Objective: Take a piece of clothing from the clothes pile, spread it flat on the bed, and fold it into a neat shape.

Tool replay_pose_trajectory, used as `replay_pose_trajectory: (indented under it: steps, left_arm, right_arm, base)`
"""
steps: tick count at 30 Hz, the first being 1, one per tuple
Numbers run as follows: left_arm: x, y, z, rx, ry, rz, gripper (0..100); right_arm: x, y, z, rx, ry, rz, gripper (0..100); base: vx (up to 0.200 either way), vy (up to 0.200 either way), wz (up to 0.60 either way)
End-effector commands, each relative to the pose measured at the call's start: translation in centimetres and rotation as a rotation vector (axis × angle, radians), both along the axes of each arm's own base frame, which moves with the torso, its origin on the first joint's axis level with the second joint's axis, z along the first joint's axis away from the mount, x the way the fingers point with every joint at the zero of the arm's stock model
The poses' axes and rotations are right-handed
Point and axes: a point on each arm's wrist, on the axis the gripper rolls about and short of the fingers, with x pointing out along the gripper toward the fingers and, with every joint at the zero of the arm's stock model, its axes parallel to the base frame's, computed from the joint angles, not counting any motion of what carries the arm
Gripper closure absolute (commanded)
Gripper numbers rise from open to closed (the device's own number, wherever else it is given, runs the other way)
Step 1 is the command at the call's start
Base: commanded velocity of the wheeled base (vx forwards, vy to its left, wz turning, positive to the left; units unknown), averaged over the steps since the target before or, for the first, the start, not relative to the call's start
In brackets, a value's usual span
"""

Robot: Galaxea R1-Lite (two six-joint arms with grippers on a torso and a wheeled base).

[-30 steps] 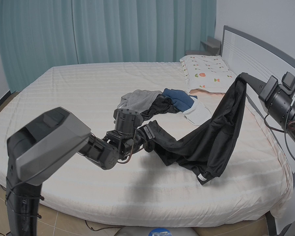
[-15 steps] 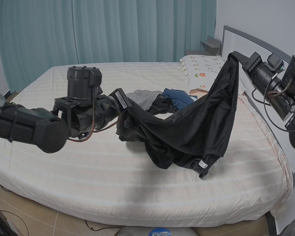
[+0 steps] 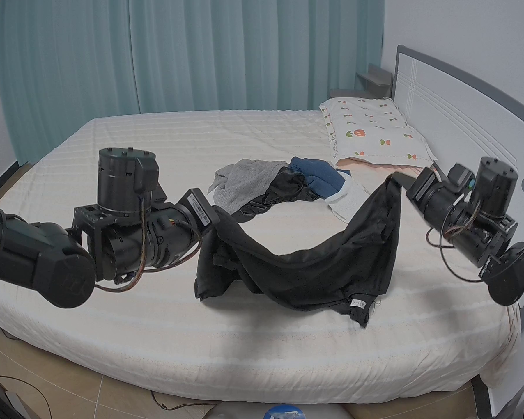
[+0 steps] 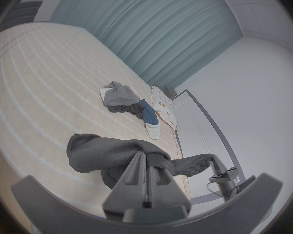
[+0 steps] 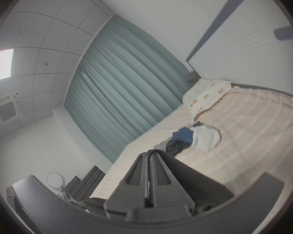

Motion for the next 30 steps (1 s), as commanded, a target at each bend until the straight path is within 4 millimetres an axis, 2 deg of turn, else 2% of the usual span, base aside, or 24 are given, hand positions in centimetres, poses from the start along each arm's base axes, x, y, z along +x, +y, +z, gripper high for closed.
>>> replay_pose_trajectory:
  steps: [1,4,11,19,30]
  left_arm:
    - [-0.2,-0.2,-2.4,0.011,0.064,-0.010,100]
    - [-0.8,-0.4,-3.3,0.017,0.078,-0.023,100]
    - [-1.5,-0.1,-4.5,-0.021,0.110,-0.012,100]
    - [-1.1,0.0,-4.4,-0.032,0.098,0.002,100]
    - [-0.8,0.5,-3.4,-0.077,0.075,0.027,100]
  right_arm:
    - [0.4,0.7,-3.8,-0.030,0.121,0.013,100]
    - [0.2,0.6,-4.7,-0.026,0.158,0.011,100]
    - [-0.2,0.5,-4.9,-0.019,0.175,0.013,100]
    - [-0.4,0.9,-5.2,-0.025,0.184,0.023,100]
    - [-0.4,1.5,-4.9,-0.061,0.157,-0.086,100]
  base:
    - [-0.200,0.000,0.00]
    - [-0.200,0.000,0.00]
    - [0.000,0.000,0.00]
    - [0.000,0.000,0.00]
    - [0.000,0.200,0.00]
